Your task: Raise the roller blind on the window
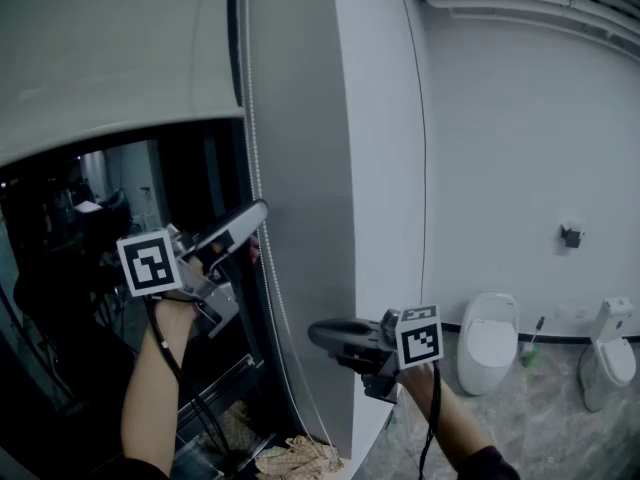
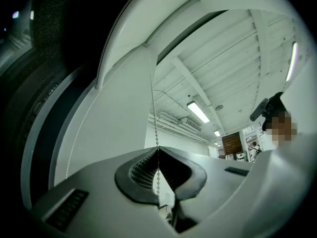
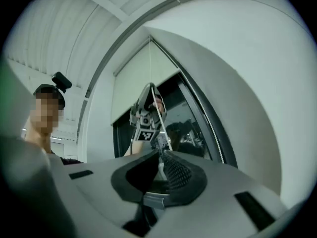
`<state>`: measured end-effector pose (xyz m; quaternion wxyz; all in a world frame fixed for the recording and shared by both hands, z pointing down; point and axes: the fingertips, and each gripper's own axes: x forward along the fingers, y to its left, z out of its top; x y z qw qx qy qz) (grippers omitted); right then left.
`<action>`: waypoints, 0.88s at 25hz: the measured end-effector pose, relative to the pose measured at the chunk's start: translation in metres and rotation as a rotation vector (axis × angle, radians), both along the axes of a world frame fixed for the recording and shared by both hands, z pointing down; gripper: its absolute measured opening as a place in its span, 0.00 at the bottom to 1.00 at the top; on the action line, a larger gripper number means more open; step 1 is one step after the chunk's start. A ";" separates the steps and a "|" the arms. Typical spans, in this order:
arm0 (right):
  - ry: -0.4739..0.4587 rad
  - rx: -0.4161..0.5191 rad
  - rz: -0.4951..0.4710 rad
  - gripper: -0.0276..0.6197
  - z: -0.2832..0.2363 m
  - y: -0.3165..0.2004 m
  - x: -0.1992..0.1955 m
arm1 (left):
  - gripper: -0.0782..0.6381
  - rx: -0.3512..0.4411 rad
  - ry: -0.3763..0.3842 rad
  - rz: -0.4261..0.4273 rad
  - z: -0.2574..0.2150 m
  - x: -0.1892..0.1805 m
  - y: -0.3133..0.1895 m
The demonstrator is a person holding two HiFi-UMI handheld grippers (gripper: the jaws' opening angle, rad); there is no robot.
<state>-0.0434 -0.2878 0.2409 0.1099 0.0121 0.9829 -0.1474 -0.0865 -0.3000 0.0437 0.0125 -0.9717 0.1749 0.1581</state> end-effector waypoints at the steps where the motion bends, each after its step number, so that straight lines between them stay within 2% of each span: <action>1: -0.015 0.006 0.010 0.07 -0.015 -0.004 0.001 | 0.13 -0.010 -0.009 0.005 0.002 0.001 -0.002; 6: -0.077 0.056 0.033 0.07 -0.085 -0.016 -0.002 | 0.13 -0.059 -0.065 0.021 0.018 0.008 -0.007; 7: -0.096 0.061 0.032 0.12 -0.095 -0.016 -0.001 | 0.13 -0.065 -0.070 0.024 0.025 0.010 -0.006; 10: -0.141 0.081 0.026 0.13 -0.110 -0.008 0.002 | 0.13 -0.081 -0.072 0.035 0.054 0.016 0.003; 13: -0.157 0.160 0.049 0.13 -0.128 -0.003 0.003 | 0.13 -0.118 -0.068 0.042 0.080 0.020 0.009; 16: -0.185 0.193 0.056 0.13 -0.154 -0.002 0.004 | 0.13 -0.145 -0.098 0.046 0.099 0.024 0.011; 19: -0.188 0.222 0.055 0.13 -0.172 0.004 -0.001 | 0.13 -0.157 -0.134 0.058 0.117 0.028 0.015; 22: -0.154 0.256 0.074 0.13 -0.177 0.006 -0.011 | 0.13 -0.171 -0.154 0.076 0.133 0.031 0.018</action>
